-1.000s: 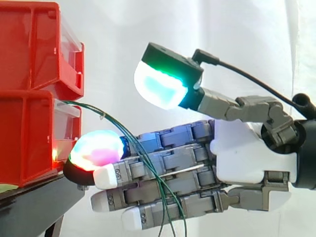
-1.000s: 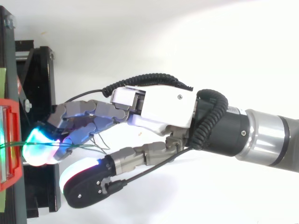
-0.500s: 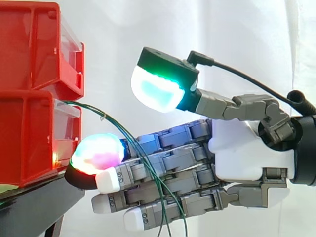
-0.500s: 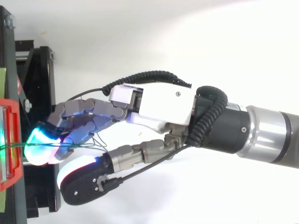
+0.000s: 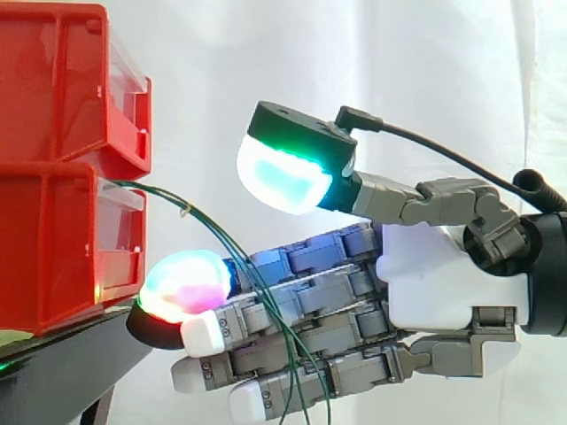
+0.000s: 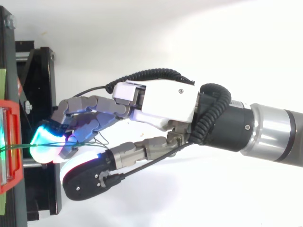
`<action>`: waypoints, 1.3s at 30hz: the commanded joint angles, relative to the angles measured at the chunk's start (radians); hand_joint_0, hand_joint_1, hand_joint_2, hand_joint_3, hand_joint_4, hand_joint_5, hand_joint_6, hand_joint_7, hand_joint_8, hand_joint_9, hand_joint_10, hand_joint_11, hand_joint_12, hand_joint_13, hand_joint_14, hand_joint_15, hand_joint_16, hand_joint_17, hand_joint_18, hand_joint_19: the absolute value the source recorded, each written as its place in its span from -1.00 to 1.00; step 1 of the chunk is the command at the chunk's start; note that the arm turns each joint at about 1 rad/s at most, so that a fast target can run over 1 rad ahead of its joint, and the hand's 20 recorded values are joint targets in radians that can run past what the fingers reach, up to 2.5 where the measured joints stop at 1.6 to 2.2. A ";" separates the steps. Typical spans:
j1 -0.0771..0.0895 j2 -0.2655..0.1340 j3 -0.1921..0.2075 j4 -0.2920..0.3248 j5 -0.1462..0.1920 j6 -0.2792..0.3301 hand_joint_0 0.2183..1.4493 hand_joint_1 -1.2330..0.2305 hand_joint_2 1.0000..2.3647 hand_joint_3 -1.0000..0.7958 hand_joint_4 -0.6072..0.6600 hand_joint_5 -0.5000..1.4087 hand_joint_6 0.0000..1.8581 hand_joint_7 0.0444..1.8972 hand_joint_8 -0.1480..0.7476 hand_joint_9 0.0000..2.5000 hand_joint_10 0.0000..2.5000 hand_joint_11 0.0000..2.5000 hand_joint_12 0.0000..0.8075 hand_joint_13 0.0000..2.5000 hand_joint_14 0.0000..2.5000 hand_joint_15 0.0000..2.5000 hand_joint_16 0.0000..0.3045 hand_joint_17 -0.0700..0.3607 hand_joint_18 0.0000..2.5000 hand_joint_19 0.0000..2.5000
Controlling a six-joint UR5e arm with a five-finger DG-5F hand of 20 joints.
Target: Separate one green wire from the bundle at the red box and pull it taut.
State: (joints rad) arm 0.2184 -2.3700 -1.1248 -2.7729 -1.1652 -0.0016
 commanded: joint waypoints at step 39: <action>-0.004 -0.011 -0.010 -0.019 -0.016 0.020 -0.45 -0.19 -0.99 -0.31 0.25 -0.55 -0.46 0.35 -0.08 -0.44 -0.99 -0.73 -0.18 -0.66 -1.00 -0.87 -0.67 -0.15 -0.61 -0.70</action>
State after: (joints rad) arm 0.2148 -2.3781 -1.1346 -2.7919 -1.1784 0.0190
